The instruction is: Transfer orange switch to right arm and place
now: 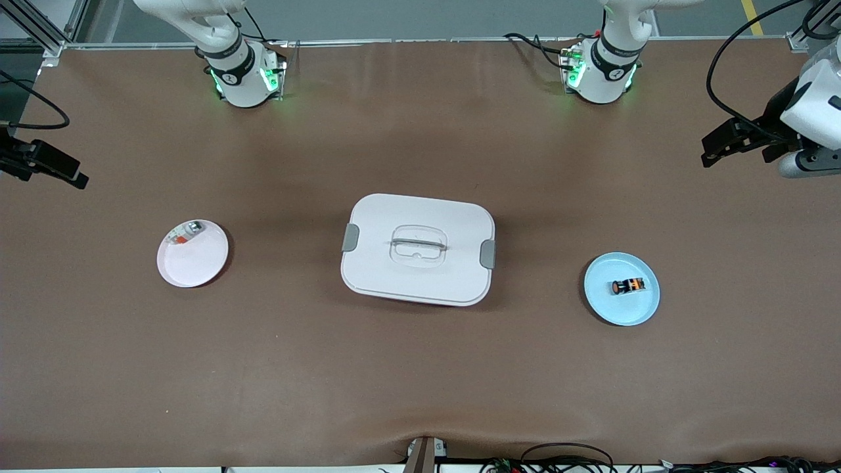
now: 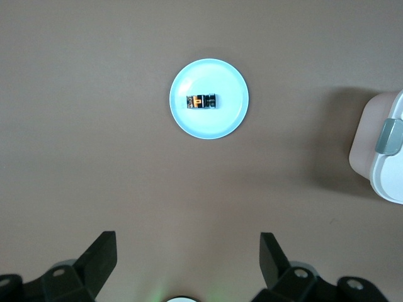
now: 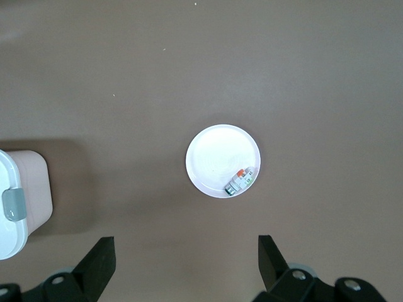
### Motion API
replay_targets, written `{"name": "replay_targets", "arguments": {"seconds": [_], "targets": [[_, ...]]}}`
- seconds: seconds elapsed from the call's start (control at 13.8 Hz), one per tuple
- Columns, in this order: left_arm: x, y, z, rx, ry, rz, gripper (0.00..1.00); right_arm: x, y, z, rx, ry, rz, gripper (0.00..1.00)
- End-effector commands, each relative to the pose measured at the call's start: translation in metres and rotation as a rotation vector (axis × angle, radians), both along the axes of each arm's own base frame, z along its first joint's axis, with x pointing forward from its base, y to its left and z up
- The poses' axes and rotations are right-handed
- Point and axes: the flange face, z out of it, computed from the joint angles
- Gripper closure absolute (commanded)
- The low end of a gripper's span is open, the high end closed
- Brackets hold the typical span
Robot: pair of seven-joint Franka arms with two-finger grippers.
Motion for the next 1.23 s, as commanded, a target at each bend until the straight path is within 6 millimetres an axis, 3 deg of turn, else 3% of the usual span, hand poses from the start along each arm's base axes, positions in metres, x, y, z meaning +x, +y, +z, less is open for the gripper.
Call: {"name": "replay_targets", "arguments": {"seconds": [0.0, 0.22, 0.43, 0.58, 0.72, 0.94, 1.16], "targets": [[-0.001, 0.001, 0.004, 0.001, 0.001, -0.006, 0.00, 0.001, 0.002, 0.005, -0.001, -0.002, 0.000, 0.00], [0.005, 0.009, -0.001, 0.000, 0.006, 0.005, 0.00, 0.001, 0.002, 0.005, -0.001, -0.002, 0.000, 0.00], [0.024, 0.028, -0.028, 0.016, 0.014, 0.031, 0.00, 0.001, 0.002, 0.005, -0.001, -0.002, 0.000, 0.00], [0.037, 0.031, -0.055, 0.017, -0.010, 0.031, 0.00, 0.001, 0.002, 0.005, -0.001, -0.002, 0.000, 0.00], [0.048, 0.033, -0.095, 0.015, -0.032, 0.032, 0.00, 0.001, 0.002, 0.005, -0.001, -0.002, 0.000, 0.00], [0.055, 0.035, -0.158, 0.007, -0.082, 0.029, 0.00, 0.001, 0.002, 0.006, -0.001, -0.005, 0.000, 0.00], [0.063, 0.038, -0.202, 0.000, -0.082, 0.030, 0.00, 0.001, 0.002, 0.005, -0.001, -0.002, 0.000, 0.00]]}}
